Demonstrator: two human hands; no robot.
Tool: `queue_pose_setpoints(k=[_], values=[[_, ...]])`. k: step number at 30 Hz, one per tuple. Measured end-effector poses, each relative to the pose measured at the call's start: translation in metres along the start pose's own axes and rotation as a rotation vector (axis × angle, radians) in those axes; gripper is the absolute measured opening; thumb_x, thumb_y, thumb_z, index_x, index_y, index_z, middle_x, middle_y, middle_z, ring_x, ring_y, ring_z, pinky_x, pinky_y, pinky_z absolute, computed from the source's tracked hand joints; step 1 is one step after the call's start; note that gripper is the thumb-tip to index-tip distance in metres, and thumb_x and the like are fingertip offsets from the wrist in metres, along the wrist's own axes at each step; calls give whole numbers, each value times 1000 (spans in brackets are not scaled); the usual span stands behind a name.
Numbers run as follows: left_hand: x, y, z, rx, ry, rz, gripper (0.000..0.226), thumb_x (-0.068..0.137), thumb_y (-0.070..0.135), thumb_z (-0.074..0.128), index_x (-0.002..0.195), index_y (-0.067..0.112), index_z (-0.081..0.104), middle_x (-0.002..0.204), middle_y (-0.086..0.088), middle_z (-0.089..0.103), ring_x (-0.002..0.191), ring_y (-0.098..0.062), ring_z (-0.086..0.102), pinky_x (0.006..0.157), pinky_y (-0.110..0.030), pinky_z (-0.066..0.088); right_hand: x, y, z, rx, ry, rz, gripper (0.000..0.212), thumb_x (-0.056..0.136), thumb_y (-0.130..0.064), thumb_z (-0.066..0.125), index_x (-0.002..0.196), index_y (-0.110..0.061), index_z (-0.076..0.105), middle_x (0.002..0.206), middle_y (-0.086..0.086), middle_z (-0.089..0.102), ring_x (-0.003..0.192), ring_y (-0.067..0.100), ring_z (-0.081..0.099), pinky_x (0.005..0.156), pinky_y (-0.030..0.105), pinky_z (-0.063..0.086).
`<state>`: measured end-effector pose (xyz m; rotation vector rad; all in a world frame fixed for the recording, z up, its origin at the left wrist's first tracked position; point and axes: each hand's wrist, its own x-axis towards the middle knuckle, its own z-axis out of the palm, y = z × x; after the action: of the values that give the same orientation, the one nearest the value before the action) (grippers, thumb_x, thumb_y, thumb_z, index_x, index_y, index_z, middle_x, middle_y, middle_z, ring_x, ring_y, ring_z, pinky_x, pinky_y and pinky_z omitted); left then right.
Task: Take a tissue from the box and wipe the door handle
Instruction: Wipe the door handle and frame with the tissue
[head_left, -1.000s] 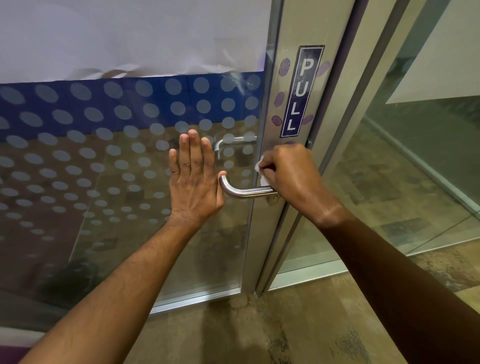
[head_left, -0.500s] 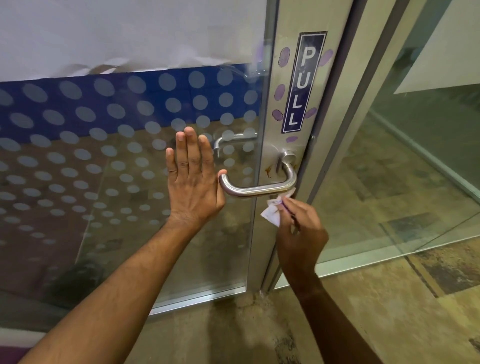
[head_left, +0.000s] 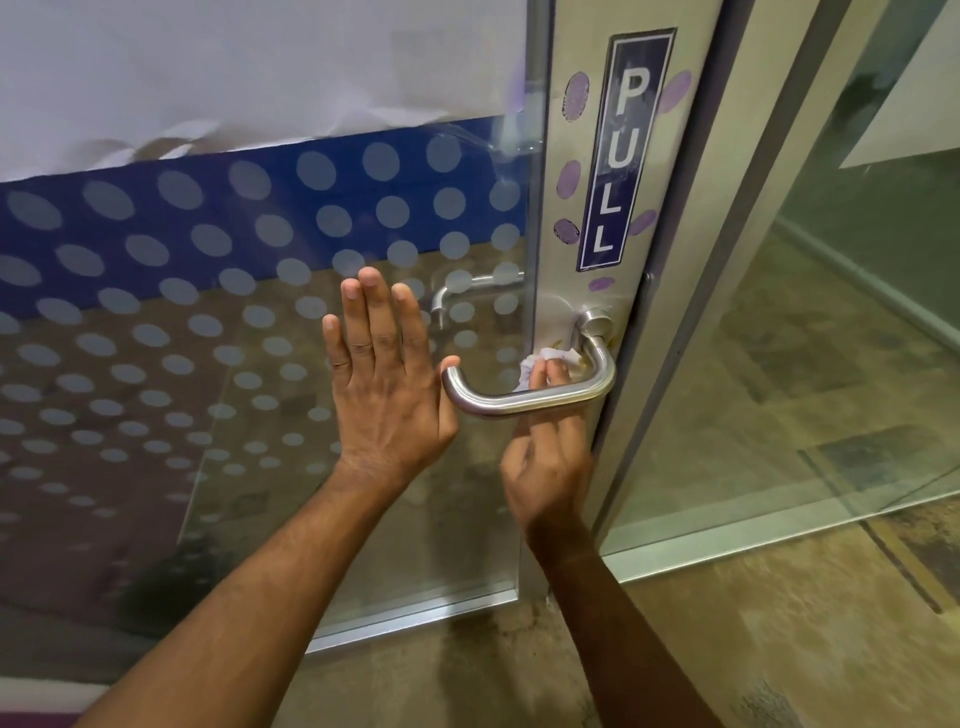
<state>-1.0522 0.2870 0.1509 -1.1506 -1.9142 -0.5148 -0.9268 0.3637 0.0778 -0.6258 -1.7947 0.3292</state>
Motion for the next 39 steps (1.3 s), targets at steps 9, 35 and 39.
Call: queue_pose_setpoints(k=[9, 35, 39], values=[[0, 1, 1, -15, 8, 7, 97, 95, 42, 46, 149, 12, -29, 154, -4, -41, 145, -22, -32, 120, -42, -17, 21, 0, 1, -249, -235, -185, 75, 85, -17, 46, 149, 3, 13, 154, 21, 14, 148, 30, 0, 121, 41, 6], [0, 1, 0, -30, 22, 7, 95, 95, 44, 44, 150, 13, -27, 155, -4, -39, 146, -23, -31, 120, -42, -17, 17, 6, -20, 28, -53, -40, 35, 72, 21, 58, 104, 12, 69, 110, 29, 63, 109, 39, 61, 97, 44, 50], [0, 0, 0, -27, 20, 9, 96, 95, 43, 45, 150, 12, -27, 155, -4, -39, 146, -23, -30, 120, -43, -17, 17, -3, -17, 105, -12, 59, 30, 86, 9, 60, 116, 11, 62, 122, 25, 60, 121, 29, 54, 106, 37, 44]])
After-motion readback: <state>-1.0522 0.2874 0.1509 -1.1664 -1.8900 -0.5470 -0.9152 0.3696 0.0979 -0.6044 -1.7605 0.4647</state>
